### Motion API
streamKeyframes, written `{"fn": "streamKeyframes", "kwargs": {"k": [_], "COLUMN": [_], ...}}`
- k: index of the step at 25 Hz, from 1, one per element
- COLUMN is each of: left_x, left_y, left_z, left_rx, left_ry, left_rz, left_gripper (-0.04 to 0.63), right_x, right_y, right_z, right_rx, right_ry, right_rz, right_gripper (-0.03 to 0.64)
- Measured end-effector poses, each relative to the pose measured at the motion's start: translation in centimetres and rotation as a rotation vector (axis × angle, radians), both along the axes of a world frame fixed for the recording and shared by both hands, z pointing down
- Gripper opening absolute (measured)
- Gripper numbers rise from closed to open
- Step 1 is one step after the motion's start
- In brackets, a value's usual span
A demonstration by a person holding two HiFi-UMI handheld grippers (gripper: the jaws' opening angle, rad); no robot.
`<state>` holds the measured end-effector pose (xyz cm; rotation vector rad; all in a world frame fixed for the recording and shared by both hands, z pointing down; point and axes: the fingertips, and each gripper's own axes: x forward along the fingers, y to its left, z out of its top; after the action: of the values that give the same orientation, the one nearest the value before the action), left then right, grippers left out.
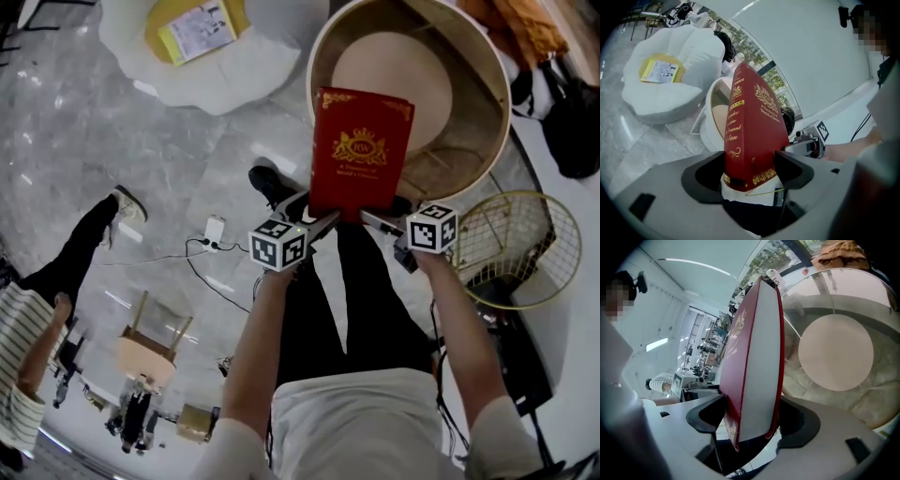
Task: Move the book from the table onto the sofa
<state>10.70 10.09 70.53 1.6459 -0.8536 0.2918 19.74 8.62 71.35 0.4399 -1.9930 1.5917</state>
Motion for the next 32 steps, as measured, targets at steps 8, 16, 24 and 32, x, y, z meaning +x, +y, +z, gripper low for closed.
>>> {"fn": "streamKeyframes", "kwargs": {"k": [8, 16, 24, 32], "left_x": [-11.1, -11.1, -22.9, -29.0], "left_y": [-1.3, -1.5, -2.9, -5.9], "left_z": [-0.5, -1.5, -1.4, -0.7], "left_rx": [0.014, 0.041, 0.046, 0.066], "left_ry": [0.012, -0.035, 0.000, -0.017], "left_rz": [-0.022, -0.020, -0.105, -0.180], "left_gripper": [0.342, 0.342, 0.342, 0.342], "right_x": [-11.2, -11.1, -23.0, -29.2], "right_y": [-1.4, -1.6, -3.7, -7.2], "right_z": [-0.7, -1.2, -1.5, -0.6], "right_rx": [0.013, 0.034, 0.053, 0.069], "right_ry": [0.020, -0.026, 0.000, -0.012], "right_rz": [-0.008, 0.013, -0.047, -0.103], "right_gripper": [0.356, 0.356, 0.356, 0.356]}}
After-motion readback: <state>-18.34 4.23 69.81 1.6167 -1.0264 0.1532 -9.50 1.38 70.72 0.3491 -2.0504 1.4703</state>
